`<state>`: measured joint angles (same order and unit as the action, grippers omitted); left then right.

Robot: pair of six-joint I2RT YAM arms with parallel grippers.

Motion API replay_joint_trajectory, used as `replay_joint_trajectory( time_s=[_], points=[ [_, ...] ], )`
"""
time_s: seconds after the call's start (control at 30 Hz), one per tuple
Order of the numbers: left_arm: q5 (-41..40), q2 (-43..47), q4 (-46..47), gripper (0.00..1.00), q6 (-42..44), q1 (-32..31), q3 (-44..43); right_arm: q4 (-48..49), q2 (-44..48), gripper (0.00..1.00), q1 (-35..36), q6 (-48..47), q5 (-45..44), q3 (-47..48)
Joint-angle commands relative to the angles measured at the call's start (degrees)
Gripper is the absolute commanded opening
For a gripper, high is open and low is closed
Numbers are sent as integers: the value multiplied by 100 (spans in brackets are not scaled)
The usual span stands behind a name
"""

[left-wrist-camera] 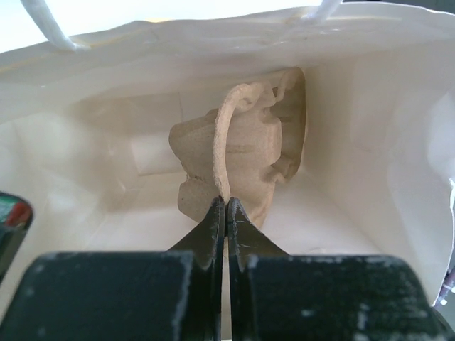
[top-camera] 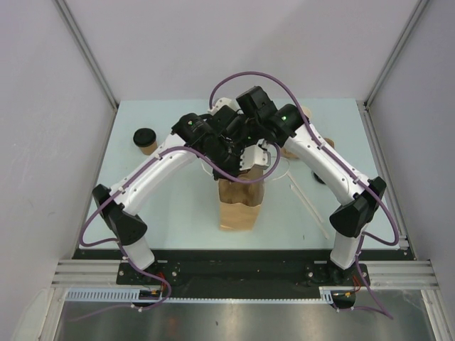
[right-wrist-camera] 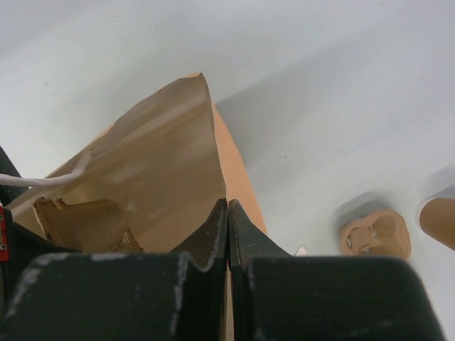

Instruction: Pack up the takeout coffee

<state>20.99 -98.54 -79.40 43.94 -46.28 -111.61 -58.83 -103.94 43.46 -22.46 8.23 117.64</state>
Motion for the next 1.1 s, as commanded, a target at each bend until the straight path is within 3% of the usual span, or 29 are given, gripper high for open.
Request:
replay_joint_trajectory(
  time_s=[0.0,0.23,0.4,0.53,1.07],
  points=[
    [151,292,-463,0,-211,49,175,108,269,0,66,119,-67,-5],
    [28,160,-393,1,-272,84,35,91,304,0,119,110,-49,-5],
    [-148,300,-95,30,-413,84,60,73,313,0,119,101,-32,-57],
    [-376,668,380,45,-501,84,236,73,313,0,127,101,-6,-93],
    [-649,2277,2253,55,-299,58,1827,91,296,0,119,110,-32,-101]
  ],
)
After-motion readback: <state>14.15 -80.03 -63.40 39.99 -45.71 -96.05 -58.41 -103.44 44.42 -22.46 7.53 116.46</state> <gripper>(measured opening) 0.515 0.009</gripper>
